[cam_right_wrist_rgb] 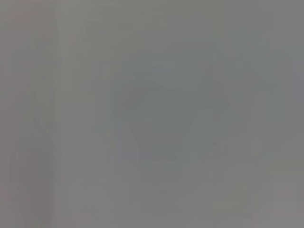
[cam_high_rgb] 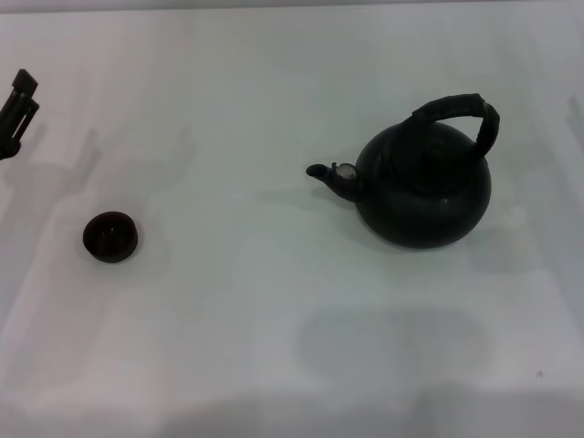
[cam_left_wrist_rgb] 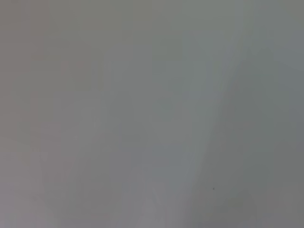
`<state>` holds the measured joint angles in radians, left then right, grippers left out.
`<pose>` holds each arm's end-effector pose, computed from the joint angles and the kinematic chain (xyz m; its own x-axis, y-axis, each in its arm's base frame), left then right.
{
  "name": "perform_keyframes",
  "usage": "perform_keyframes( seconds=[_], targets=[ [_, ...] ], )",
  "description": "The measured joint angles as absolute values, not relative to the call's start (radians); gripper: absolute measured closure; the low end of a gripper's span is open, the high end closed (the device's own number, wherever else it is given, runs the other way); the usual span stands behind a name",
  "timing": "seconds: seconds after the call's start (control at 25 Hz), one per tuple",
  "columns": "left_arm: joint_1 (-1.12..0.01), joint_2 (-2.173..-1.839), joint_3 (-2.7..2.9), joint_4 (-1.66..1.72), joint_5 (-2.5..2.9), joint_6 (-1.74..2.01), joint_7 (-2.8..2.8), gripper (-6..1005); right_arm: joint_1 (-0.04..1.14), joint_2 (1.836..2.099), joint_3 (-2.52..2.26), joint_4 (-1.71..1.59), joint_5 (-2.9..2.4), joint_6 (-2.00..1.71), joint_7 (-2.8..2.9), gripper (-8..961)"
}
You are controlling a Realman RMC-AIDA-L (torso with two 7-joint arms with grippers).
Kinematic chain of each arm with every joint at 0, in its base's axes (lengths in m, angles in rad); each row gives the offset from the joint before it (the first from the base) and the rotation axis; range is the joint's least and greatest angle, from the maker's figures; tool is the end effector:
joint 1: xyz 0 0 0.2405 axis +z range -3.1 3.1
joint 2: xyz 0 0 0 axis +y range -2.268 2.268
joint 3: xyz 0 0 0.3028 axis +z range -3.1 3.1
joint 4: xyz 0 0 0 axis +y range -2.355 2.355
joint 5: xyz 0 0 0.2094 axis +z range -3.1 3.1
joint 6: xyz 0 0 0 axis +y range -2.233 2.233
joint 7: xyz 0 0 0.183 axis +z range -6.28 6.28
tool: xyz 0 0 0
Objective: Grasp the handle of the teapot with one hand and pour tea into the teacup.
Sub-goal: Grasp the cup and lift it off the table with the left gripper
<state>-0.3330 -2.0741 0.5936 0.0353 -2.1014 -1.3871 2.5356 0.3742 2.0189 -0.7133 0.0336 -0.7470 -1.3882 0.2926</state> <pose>-0.3867 0.3288 -0.0248 0.4967 0.0076 0.8679 0.8418 -0.2475 -0.4796 0.4033 0.3447 0.0146 0.7065 0.1038 -0.7001 -0.6935 -0.0960 -0.7140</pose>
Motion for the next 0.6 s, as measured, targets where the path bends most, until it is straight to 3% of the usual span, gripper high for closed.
perform_keyframes(
  seconds=[0.08,0.6],
  targets=[
    [-0.336,-2.074,0.594,0.035,-2.103,-1.386,2.536,242,0.375,2.020,-0.713,0.030,-0.747,-1.386,0.293,85],
    [-0.331,-2.072,0.595,0.148,-2.035,-1.322,2.356,240,0.384,2.018,-0.713,0.021,-0.747,-1.379,0.293,86]
  ],
)
